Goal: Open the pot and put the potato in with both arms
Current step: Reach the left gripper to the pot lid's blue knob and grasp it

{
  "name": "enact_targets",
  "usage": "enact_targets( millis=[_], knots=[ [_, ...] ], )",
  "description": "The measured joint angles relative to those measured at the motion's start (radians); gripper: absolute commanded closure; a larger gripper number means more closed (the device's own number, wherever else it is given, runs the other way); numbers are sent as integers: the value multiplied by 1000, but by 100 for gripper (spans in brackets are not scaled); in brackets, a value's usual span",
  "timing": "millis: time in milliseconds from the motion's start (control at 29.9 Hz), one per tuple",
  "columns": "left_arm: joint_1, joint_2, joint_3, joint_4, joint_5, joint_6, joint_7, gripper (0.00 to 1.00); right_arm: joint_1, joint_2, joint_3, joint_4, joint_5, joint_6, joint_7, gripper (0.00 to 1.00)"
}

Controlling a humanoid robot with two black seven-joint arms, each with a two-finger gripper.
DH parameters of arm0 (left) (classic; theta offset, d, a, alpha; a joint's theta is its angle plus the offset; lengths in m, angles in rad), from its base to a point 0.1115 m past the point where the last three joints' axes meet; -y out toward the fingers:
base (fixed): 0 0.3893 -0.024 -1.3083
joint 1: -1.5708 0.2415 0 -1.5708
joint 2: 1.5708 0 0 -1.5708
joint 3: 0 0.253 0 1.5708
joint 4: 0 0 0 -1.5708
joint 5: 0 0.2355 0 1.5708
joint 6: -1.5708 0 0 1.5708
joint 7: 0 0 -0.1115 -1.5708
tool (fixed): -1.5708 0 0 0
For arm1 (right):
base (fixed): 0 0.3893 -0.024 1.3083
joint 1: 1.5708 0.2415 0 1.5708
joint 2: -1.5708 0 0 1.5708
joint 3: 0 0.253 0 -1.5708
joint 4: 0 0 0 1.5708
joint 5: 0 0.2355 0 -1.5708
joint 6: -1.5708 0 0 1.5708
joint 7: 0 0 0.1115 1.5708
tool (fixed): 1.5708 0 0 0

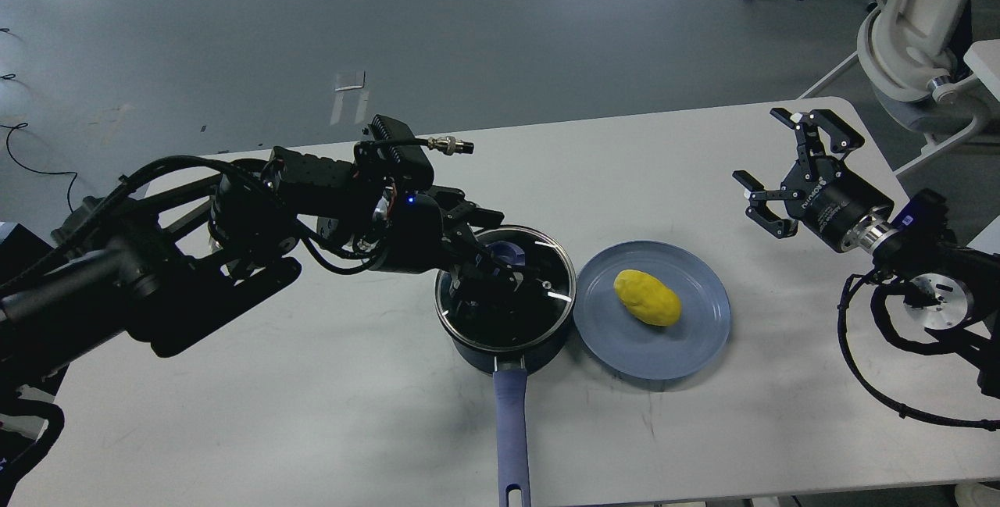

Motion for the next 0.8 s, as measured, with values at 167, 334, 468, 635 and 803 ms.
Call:
enact_targets(
  millis=[167,334,468,635,803],
  knots=[
    [9,-30,12,53,22,3,0,3,0,0,-2,0,0,0,0,3],
    [14,-51,14,73,25,5,0,3,1,0,-2,0,0,0,0,3],
    [16,-65,15,96,27,9,0,5,1,0,-2,1,-2,0,0,3],
    [17,-67,55,107,29,25,0,10,1,-2,-2,2,-2,0,0,3],
    [17,-62,67,109,29,32,0,32,0,-2,-2,2,-2,0,0,3]
  ],
)
